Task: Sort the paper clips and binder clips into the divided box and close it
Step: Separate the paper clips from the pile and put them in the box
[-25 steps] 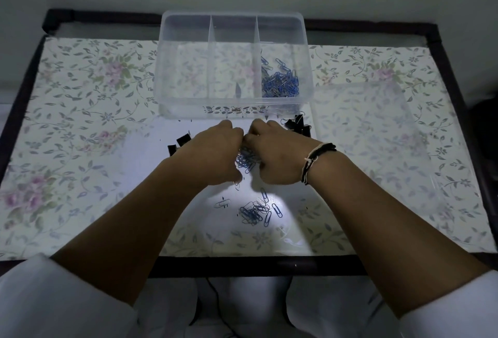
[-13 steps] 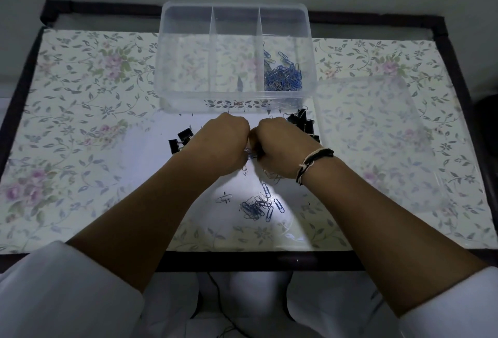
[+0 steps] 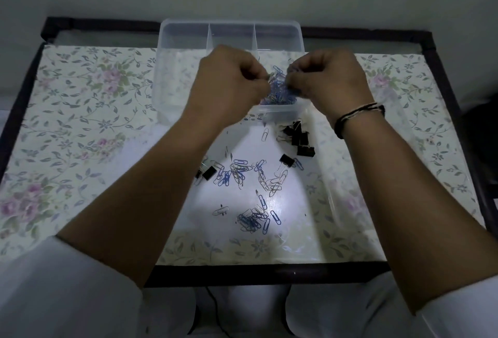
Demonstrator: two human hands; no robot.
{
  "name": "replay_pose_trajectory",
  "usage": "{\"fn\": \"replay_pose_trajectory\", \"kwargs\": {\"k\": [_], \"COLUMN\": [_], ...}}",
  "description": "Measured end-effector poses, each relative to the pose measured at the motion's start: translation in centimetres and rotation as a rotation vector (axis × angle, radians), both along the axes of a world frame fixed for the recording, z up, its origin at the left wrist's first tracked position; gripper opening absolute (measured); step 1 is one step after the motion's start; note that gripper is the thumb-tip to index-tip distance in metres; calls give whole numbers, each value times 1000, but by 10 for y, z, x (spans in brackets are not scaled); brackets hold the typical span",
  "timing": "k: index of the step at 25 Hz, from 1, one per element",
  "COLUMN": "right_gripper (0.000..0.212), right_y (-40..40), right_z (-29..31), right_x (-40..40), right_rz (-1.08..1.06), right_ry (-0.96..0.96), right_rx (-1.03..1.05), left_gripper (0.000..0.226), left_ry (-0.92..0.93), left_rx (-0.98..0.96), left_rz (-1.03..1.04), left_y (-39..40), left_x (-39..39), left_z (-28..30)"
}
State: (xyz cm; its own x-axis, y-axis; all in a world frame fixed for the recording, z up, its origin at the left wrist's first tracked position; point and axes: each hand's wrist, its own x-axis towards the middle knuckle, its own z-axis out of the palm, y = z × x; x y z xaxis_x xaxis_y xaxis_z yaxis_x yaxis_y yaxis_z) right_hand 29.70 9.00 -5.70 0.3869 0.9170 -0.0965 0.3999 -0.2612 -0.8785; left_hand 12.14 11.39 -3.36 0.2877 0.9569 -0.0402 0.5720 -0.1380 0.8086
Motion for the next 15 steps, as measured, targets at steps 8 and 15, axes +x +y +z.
{"fn": "replay_pose_trajectory", "kwargs": {"k": [8,15], "right_gripper": [34,15], "right_y": [-14,-75], "right_z": [12,13], "right_x": [-8,-49], "right_rz": [118,863], "right_ry": [-484,-752], "right_rx": [18,-835], "left_gripper": [31,50], "left_ry": [233,1019], "left_rx": [191,-239], "left_rz": [-202,-600], "left_y": [-14,-52], "left_x": [-3,-18], "left_z": [-21,-35]}}
